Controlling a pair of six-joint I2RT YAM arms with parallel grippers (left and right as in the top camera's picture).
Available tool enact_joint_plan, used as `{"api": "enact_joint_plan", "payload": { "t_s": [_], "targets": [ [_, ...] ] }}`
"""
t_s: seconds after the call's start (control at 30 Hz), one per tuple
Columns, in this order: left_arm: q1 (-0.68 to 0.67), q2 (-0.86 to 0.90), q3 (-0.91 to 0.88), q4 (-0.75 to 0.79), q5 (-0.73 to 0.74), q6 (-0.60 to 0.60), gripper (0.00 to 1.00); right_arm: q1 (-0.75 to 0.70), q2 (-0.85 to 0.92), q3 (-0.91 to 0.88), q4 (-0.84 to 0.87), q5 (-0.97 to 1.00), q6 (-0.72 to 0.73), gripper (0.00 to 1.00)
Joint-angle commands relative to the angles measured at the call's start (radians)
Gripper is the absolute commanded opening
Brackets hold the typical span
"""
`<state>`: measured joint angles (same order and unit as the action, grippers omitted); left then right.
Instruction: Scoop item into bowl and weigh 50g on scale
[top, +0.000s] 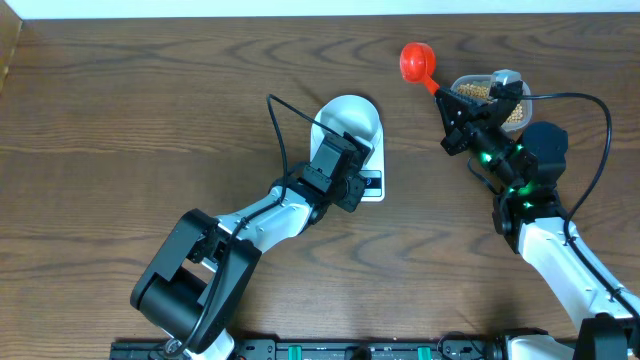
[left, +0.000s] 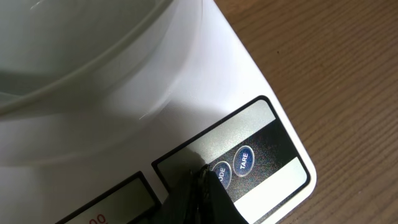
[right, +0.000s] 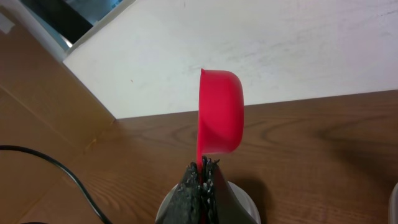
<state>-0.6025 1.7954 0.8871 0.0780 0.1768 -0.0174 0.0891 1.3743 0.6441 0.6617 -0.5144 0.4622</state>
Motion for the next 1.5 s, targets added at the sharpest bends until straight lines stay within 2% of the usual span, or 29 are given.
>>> {"api": "enact_joint_plan", "payload": {
  "t_s": [0.0, 0.53, 1.07, 1.47],
  "targets": [
    [0.002, 0.015, 0.024, -0.001, -0.013, 0.021, 0.07, -0.002, 0.003, 0.019, 0.000, 0.015, -0.015, 0.01],
    [0.013, 0.066, 0.020, 0.005, -0.002, -0.005, 0.07, -0.002, 0.003, 0.019, 0.000, 0.019, -0.015, 0.01],
    [0.012, 0.033, 0.020, -0.111, -0.002, -0.014, 0.07, -0.002, 0.003, 0.019, -0.001, 0.031, -0.015, 0.01],
    [0.012, 0.045, 0.020, -0.093, 0.002, -0.021, 0.07, -0.002, 0.003, 0.019, 0.000, 0.031, -0.015, 0.01]
  ]
}}
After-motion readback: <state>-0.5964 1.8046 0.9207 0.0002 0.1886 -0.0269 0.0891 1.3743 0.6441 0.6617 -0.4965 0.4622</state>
